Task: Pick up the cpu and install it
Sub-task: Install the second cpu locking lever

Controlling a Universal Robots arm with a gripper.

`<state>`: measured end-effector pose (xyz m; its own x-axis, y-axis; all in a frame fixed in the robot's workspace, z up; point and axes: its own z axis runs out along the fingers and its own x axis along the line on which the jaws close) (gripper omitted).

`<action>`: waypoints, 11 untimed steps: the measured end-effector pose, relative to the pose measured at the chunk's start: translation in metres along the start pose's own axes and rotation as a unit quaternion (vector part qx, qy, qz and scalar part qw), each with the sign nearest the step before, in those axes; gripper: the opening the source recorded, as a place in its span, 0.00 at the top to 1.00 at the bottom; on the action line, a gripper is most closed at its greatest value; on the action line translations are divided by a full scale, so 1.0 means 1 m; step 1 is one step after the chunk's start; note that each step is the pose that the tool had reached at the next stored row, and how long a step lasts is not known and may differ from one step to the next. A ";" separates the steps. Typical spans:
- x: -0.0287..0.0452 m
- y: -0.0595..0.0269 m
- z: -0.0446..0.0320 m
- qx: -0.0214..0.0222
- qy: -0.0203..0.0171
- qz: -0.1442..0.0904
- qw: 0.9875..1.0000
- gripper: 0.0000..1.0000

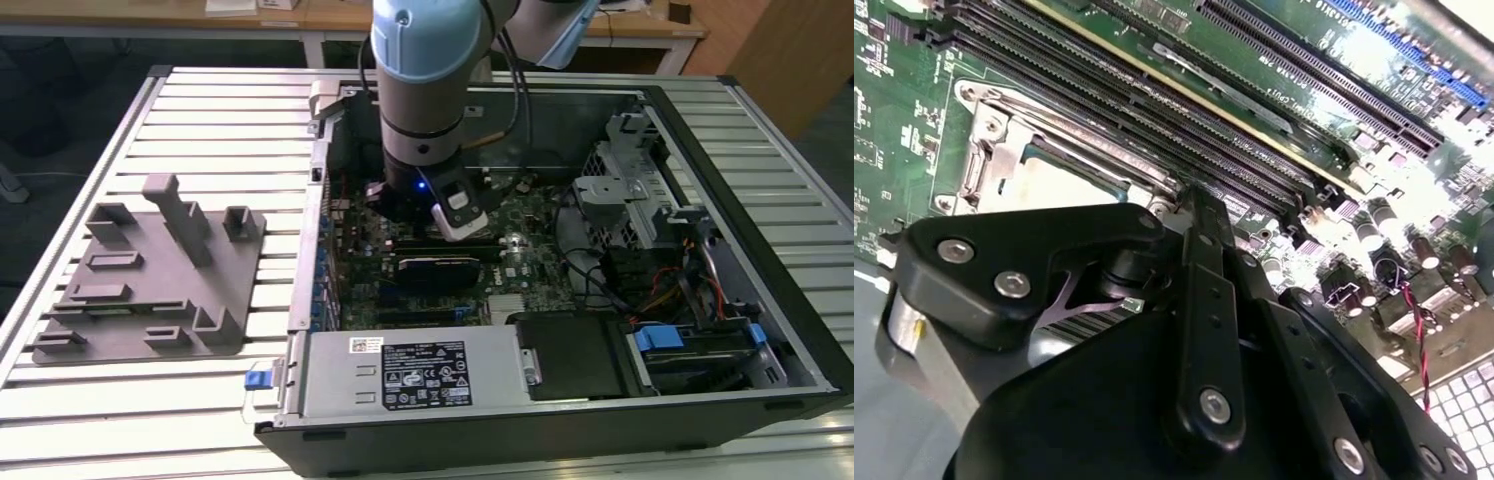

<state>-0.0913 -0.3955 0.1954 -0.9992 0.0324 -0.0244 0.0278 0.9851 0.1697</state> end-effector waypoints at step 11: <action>0.0042 -0.0016 0.0022 0.000 0.001 -0.005 1.000 0.89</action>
<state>-0.0955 -0.3965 0.1929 -0.9994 0.0230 -0.0240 0.0186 0.9853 0.1698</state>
